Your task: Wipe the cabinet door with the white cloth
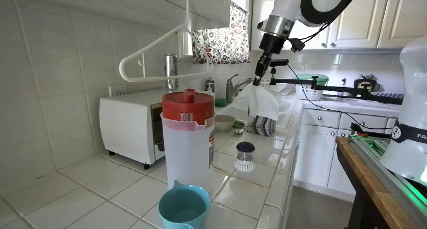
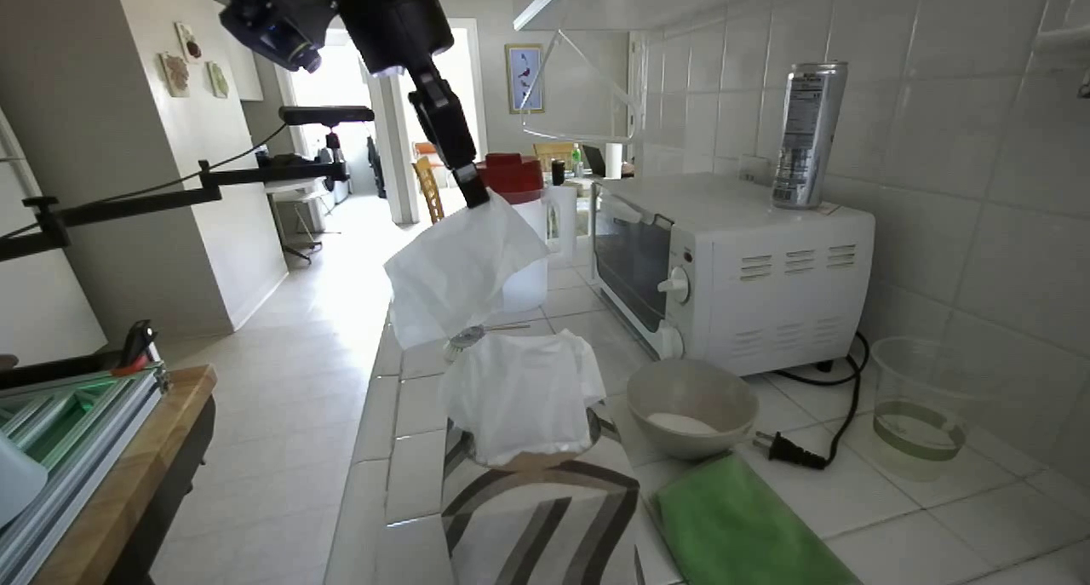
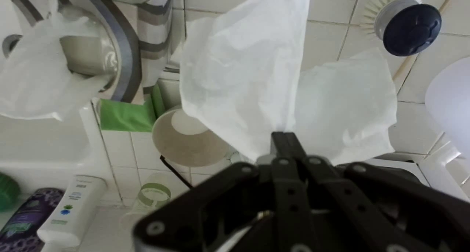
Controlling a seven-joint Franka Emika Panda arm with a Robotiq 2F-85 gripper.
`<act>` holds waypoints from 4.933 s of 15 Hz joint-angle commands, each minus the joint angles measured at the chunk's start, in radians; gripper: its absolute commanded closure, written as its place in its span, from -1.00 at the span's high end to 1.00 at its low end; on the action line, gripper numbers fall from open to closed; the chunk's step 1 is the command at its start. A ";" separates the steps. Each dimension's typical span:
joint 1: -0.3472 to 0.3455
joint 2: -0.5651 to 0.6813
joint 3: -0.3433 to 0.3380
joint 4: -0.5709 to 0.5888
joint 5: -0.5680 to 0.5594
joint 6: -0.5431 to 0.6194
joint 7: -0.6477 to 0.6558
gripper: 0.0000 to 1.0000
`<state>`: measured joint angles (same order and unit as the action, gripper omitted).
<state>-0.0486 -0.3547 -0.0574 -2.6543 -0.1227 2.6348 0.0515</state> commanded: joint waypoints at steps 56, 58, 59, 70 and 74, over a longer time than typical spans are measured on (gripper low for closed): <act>0.066 -0.041 0.090 0.100 0.123 -0.480 0.020 1.00; 0.070 -0.042 0.082 0.098 0.156 -0.455 0.037 1.00; 0.073 -0.044 0.078 0.096 0.170 -0.443 0.040 1.00; 0.073 -0.046 0.081 0.088 0.177 -0.407 0.037 1.00; 0.073 -0.045 0.081 0.088 0.177 -0.406 0.037 1.00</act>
<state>0.0297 -0.3994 0.0187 -2.5674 0.0516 2.2312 0.0900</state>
